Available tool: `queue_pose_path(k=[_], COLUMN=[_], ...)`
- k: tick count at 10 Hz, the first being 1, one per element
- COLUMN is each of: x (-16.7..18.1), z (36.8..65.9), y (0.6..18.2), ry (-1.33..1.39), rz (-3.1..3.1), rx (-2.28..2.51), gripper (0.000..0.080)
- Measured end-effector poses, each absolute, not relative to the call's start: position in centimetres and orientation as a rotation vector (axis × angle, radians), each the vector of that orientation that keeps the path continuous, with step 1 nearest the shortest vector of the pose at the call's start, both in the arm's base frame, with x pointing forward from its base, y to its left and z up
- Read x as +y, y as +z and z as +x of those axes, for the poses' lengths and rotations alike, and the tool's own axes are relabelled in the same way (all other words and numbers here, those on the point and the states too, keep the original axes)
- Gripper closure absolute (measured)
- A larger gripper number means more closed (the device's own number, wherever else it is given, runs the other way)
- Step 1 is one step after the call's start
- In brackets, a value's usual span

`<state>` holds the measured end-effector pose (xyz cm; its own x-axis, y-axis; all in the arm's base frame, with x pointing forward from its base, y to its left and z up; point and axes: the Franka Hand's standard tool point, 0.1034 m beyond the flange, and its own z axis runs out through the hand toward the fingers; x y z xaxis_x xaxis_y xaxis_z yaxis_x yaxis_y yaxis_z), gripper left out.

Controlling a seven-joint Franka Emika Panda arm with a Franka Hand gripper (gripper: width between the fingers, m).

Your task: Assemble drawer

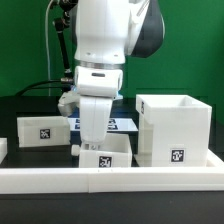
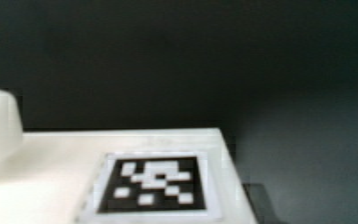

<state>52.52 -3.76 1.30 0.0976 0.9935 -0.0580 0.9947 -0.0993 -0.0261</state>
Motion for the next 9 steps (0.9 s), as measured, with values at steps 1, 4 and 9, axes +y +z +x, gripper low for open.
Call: queue_pose_path(k=[1,4,9], x=[-3.9,-4.0,-2.7], z=[52.9,52.6,52.9], y=[1.5,1.3,1.3], ry=[-0.044,-0.052,-0.064], rz=[2.320,2.328,2.298], rx=[2.046,2.045,2.095], gripper=[0.0758,0.0758,0.0758])
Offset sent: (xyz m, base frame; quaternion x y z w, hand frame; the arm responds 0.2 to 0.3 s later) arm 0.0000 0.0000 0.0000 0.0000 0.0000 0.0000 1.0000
